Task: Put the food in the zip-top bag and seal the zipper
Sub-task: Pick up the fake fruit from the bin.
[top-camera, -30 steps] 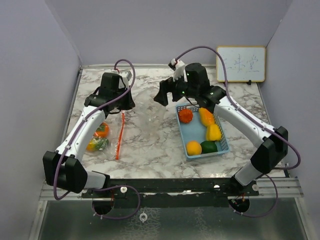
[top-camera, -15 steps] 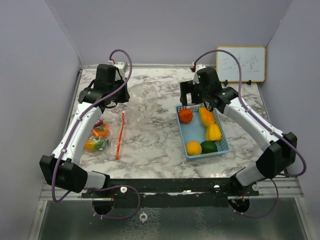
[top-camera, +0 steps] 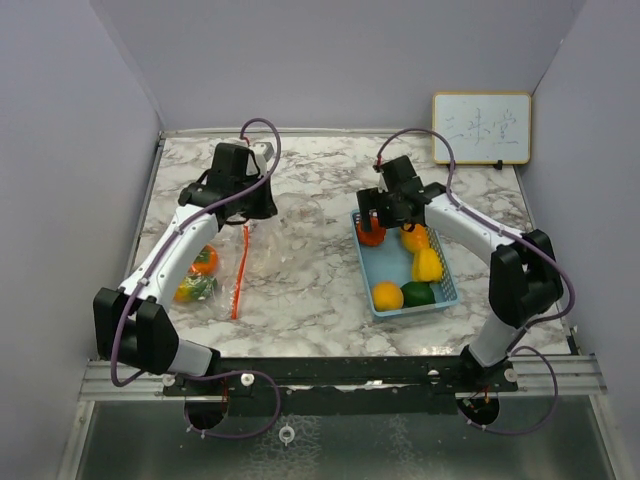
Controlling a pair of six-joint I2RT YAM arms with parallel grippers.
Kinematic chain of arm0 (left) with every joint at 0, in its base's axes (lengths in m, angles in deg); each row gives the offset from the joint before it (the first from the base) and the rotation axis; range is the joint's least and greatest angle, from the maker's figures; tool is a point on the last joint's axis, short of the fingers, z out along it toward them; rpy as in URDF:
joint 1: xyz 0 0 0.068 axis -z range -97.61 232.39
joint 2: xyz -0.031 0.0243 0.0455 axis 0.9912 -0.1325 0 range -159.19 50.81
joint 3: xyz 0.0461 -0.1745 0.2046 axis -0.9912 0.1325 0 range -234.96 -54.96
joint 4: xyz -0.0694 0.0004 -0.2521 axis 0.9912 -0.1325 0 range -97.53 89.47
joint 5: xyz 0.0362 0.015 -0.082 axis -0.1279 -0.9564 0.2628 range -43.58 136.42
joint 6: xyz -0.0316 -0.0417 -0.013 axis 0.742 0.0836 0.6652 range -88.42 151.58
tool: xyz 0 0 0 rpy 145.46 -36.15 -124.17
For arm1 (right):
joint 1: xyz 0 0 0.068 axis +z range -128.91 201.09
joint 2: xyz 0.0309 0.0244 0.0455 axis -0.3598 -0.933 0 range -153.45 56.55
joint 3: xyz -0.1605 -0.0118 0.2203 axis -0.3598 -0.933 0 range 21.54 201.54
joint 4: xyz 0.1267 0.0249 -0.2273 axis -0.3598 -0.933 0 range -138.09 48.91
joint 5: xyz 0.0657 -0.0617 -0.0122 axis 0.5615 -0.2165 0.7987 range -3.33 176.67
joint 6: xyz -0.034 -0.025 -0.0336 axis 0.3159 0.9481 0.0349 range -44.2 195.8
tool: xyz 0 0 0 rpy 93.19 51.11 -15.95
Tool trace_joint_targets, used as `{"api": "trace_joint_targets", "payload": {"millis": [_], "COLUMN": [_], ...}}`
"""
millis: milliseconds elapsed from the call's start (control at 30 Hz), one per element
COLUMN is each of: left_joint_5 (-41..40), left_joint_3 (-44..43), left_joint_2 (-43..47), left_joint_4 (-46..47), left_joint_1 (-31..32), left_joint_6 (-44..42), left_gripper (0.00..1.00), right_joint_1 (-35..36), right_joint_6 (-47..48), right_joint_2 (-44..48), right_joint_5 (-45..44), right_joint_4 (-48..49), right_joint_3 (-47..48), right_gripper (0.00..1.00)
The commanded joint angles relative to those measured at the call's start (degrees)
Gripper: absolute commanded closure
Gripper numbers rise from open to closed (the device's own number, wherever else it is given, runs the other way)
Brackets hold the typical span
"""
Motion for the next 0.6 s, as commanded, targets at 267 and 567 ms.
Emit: {"api": "trace_joint_targets", "payload": {"millis": [267, 567], "left_joint_5": [3.63, 4.22], "left_joint_3": [0.18, -0.69], "left_joint_2": [-1.11, -2.14], "left_joint_4": [5.72, 6.26], "left_joint_1": [2.37, 3.25], "left_joint_6": [2.60, 3.49], "left_gripper": [1.00, 1.00], "right_joint_1": [-0.04, -0.05], "right_joint_6": [-2.17, 0.60], "right_joint_2": [-6.30, -2.04], "right_joint_5": [3.43, 1.74], "right_joint_4": [7.86, 7.40], "right_joint_3": [-1.95, -3.01], "right_gripper": [0.14, 0.59]}}
